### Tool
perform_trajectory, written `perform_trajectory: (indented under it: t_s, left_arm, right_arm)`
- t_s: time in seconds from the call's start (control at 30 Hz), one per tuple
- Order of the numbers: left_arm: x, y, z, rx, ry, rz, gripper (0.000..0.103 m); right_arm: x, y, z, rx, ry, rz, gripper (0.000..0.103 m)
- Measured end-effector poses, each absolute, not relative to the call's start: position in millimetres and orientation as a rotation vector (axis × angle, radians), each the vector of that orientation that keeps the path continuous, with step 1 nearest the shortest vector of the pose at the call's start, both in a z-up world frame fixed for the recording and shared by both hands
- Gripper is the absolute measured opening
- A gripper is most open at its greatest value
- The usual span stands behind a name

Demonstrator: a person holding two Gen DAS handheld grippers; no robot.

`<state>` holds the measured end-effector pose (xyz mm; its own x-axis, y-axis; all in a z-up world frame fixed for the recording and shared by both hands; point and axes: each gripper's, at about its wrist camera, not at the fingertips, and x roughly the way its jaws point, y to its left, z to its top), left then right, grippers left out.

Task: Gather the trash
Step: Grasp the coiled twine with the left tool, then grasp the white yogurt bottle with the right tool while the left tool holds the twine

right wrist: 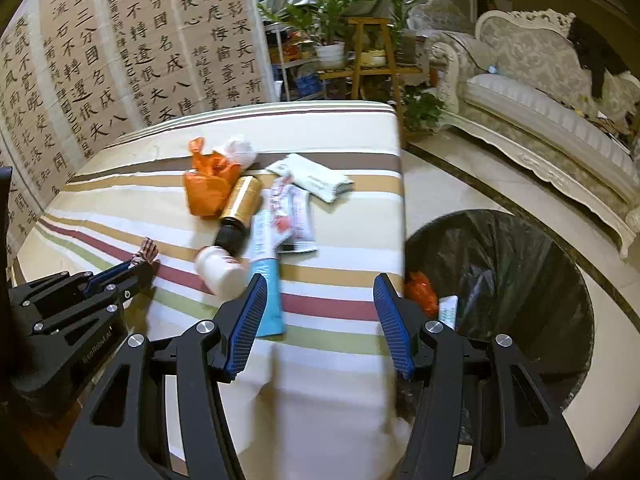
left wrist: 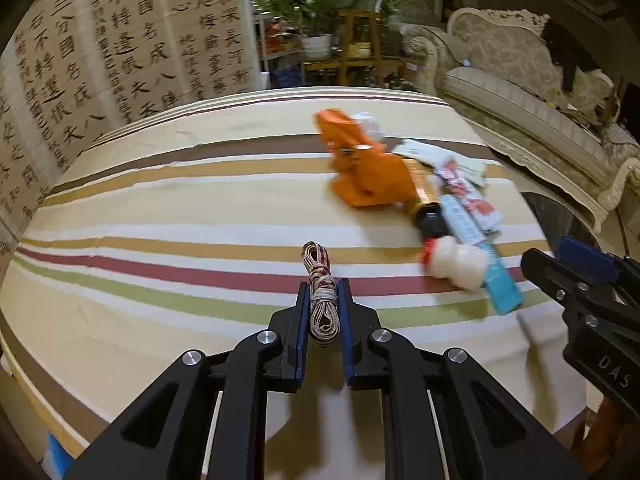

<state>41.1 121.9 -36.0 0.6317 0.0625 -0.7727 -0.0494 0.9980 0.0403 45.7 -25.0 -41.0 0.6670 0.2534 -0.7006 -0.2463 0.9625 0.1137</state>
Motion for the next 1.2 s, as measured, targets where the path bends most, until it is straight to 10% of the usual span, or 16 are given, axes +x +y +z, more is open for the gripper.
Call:
perform_trajectory:
  t_s: [1.2]
  left_arm:
    - [38,194,-41,-0.088,0.888,0.170,0.015]
  right_arm:
    - [51,62,-50,-0.133,0.875,0.444,0.033]
